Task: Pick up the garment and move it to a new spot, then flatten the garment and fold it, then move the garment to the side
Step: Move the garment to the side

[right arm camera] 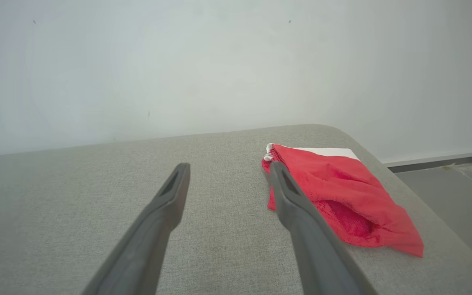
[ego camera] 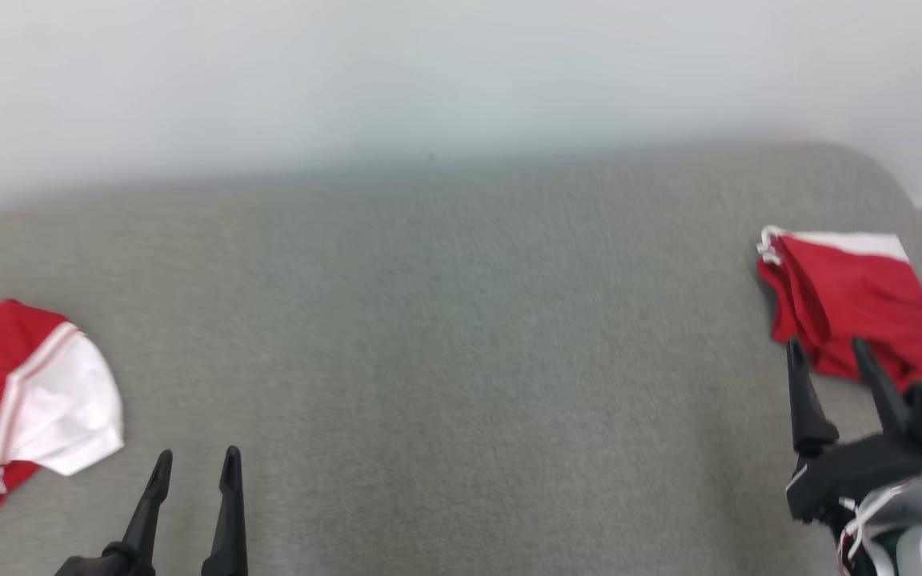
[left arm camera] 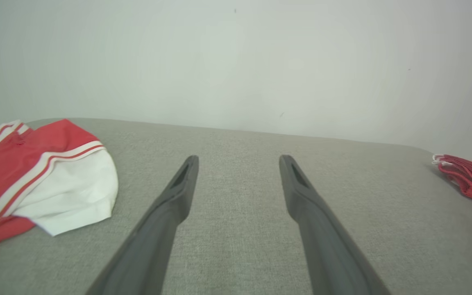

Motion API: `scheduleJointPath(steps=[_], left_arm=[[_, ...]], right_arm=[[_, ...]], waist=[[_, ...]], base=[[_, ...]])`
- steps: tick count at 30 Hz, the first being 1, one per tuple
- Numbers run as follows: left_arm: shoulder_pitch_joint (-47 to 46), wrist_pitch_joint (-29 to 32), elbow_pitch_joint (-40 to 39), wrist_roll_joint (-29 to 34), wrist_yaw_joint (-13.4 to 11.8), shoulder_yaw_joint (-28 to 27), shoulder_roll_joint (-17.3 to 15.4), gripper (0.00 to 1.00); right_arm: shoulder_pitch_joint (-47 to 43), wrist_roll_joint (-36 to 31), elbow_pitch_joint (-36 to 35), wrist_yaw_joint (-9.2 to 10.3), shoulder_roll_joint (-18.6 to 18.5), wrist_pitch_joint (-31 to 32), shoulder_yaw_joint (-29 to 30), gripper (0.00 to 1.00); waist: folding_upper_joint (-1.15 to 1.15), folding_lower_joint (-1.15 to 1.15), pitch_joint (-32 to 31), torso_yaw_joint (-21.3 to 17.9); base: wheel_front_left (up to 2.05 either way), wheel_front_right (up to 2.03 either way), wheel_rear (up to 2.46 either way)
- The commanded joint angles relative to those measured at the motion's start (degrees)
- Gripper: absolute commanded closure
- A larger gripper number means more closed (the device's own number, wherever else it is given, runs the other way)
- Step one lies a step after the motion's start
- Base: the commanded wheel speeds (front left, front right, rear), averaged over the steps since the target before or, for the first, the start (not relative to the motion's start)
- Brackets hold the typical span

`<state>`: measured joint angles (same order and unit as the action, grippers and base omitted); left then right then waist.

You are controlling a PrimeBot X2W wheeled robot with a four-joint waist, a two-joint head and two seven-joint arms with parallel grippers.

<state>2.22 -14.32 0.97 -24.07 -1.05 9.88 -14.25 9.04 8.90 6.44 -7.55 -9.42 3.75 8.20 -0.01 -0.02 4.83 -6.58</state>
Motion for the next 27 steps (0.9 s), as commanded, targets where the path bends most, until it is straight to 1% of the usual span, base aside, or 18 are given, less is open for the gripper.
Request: scheduleJointPath(steps=[1, 4, 5, 10, 16, 20, 27], left_arm=[[1.2, -0.6, 0.3, -0.8, 0.5, -0.7, 0.9, 0.0], [2.2, -0.9, 0.8, -0.7, 1.1, -2.5, 1.7, 0.0], [2.3, -1.0, 0.5, -0.6, 1.3, -3.3, 2.4, 0.0], [4.2, -0.9, 0.9, 1.3, 2.2, -5.8, 3.8, 0.0], [6.2, -0.9, 3.9, 4.0, 2.6, -7.5, 5.2, 0.0], [6.4, -0.9, 6.5, 5.1, 3.4, -7.5, 5.5, 0.0], [5.4, -0.9, 10.4, 6.3, 3.4, -7.3, 5.0, 0.0]], right_arm=[[-2.1, 1.3, -1.3, 0.13, 1.3, -0.2, 0.5, 0.0], [-5.4, 2.8, -2.6, 0.13, 3.5, 0.7, 1.1, 0.0], [-6.3, 2.9, -3.0, 0.13, 4.2, 0.7, 1.2, 0.0], [-9.3, 2.9, -3.5, 0.13, 5.7, 0.1, -0.1, 0.0], [-12.7, 2.6, -1.0, 0.13, 6.2, -1.4, -4.6, 0.0], [-13.8, 2.4, 0.9, 0.13, 6.4, -2.5, -5.2, 0.0], [-14.0, 0.9, 2.8, 0.13, 6.5, -2.0, -7.5, 0.0]], waist=[[0.01, 0.02, -8.5, 5.7], [0.01, 0.02, -10.5, 6.7], [0.01, 0.02, -11.0, 6.9], [0.01, 0.02, -12.3, 6.8], [0.01, 0.02, -13.1, 6.8], [0.01, 0.02, -13.5, 7.0], [0.01, 0.02, -13.1, 7.2]], base=[[0.0, 0.0, 0.0], [0.0, 0.0, 0.0], [0.0, 0.0, 0.0], [0.0, 0.0, 0.0], [0.0, 0.0, 0.0], [0.0, 0.0, 0.0], [0.0, 0.0, 0.0]])
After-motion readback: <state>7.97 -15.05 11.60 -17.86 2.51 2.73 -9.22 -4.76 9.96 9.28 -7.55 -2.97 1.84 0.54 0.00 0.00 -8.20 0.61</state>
